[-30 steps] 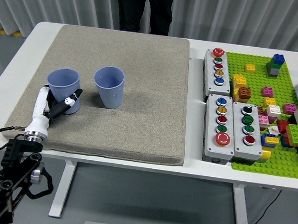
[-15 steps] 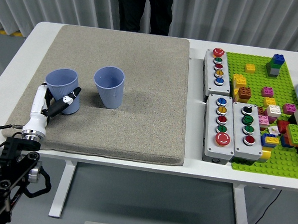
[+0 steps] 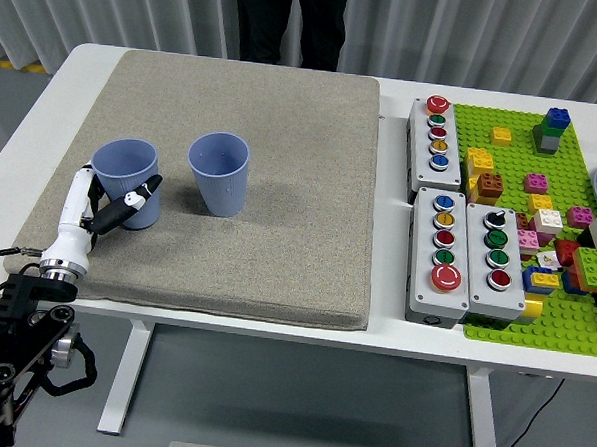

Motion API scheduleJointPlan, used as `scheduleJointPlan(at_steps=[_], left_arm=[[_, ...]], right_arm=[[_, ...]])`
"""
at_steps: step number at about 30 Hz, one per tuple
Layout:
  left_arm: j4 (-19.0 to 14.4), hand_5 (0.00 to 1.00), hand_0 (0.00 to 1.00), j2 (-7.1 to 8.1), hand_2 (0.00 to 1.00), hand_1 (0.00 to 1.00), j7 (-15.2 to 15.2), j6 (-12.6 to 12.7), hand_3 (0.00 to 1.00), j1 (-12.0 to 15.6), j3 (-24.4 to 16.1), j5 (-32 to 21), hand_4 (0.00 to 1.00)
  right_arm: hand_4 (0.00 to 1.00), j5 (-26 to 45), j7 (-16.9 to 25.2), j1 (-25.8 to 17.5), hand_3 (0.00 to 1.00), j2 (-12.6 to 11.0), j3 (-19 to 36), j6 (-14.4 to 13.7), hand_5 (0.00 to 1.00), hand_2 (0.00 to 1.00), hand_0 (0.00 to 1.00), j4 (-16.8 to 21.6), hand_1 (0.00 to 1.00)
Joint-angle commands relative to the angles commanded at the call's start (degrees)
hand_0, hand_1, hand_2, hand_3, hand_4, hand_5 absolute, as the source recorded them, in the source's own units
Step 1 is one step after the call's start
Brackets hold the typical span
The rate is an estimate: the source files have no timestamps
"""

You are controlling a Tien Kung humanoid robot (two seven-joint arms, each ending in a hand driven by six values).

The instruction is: Pick cup pour cup place

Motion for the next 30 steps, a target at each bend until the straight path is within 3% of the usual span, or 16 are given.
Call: scheduleJointPlan(at_steps=[30], left_arm=[[-3.6,0.493,0.785,1.81,0.876,0.812,1.0,-0.8,0.845,2.8,-0.6,1.9,0.964]], right_arm=[[0.437,-0.1,0.0,0.2,0.642,0.0,0.3,0.0,0.174,0.683,0.679,0.0,0.674]])
